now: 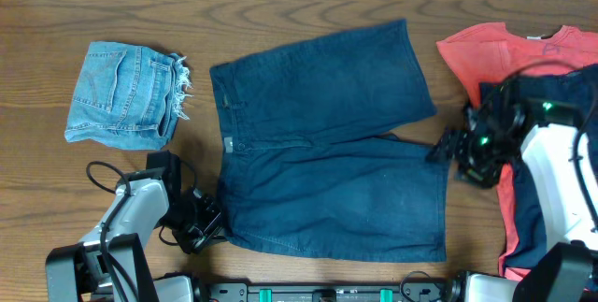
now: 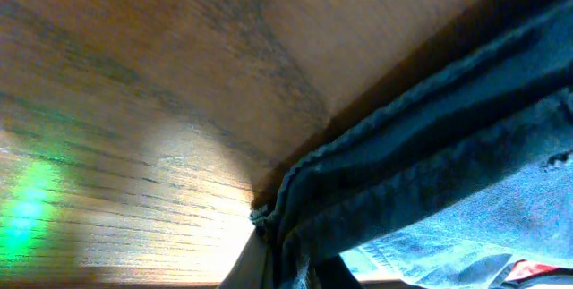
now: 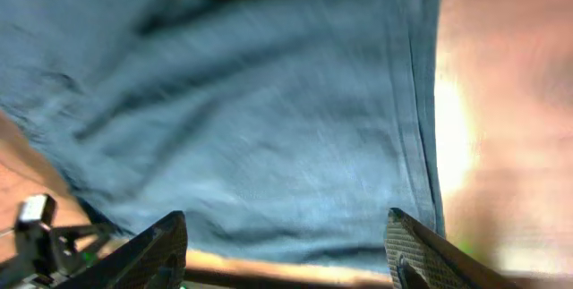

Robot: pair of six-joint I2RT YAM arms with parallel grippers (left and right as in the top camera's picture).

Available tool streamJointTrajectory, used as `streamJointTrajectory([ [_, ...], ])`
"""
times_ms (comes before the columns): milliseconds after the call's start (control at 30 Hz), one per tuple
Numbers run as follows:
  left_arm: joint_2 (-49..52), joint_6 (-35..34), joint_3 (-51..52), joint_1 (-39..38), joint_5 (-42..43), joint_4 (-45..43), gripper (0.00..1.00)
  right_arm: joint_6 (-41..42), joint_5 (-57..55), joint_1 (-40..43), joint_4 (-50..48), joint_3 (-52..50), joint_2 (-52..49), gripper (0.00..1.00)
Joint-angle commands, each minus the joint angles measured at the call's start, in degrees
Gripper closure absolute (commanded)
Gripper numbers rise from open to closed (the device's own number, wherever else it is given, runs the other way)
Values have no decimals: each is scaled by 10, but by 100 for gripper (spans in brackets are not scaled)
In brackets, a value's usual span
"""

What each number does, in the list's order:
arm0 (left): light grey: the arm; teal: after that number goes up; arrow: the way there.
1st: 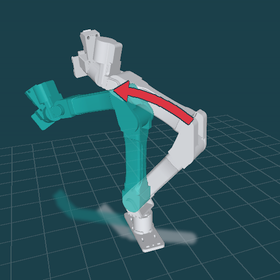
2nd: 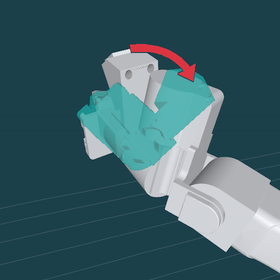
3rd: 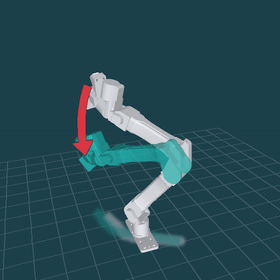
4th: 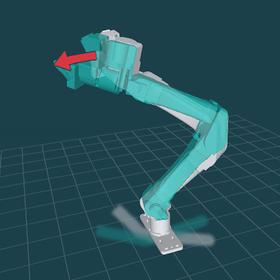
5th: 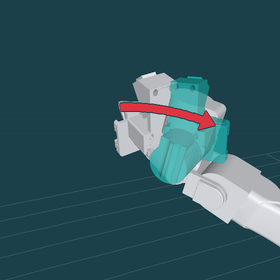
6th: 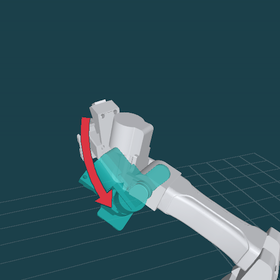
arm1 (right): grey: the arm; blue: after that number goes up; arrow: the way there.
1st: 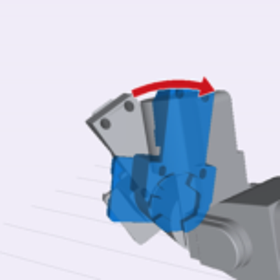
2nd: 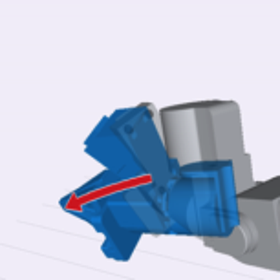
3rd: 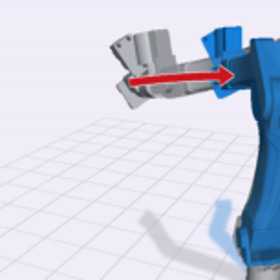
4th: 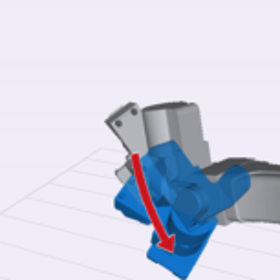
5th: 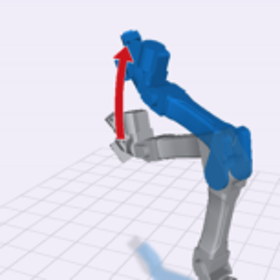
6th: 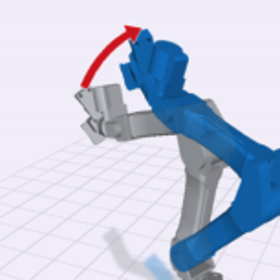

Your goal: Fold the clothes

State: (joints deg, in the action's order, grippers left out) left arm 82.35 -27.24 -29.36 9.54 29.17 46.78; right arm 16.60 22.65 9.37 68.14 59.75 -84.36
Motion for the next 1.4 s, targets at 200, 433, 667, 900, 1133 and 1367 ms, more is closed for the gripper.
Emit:
streamJointTrajectory([
  [200,0,2,6,0,-7,-9,94,47,-8,-16,40,-101,0,36],
  [433,0,6,6,0,-7,-9,94,104,-58,-19,33,-167,1,56],
  [667,0,21,6,0,-7,-16,94,124,-45,-19,26,-210,1,62],
  [900,0,21,6,0,-7,-17,94,172,-49,-19,2,-261,1,78],
  [1133,0,21,6,0,-7,-17,94,201,-82,-19,-26,-295,1,64],
  [1367,0,21,6,0,-7,-17,94,226,-111,-19,-79,-296,1,46],
])
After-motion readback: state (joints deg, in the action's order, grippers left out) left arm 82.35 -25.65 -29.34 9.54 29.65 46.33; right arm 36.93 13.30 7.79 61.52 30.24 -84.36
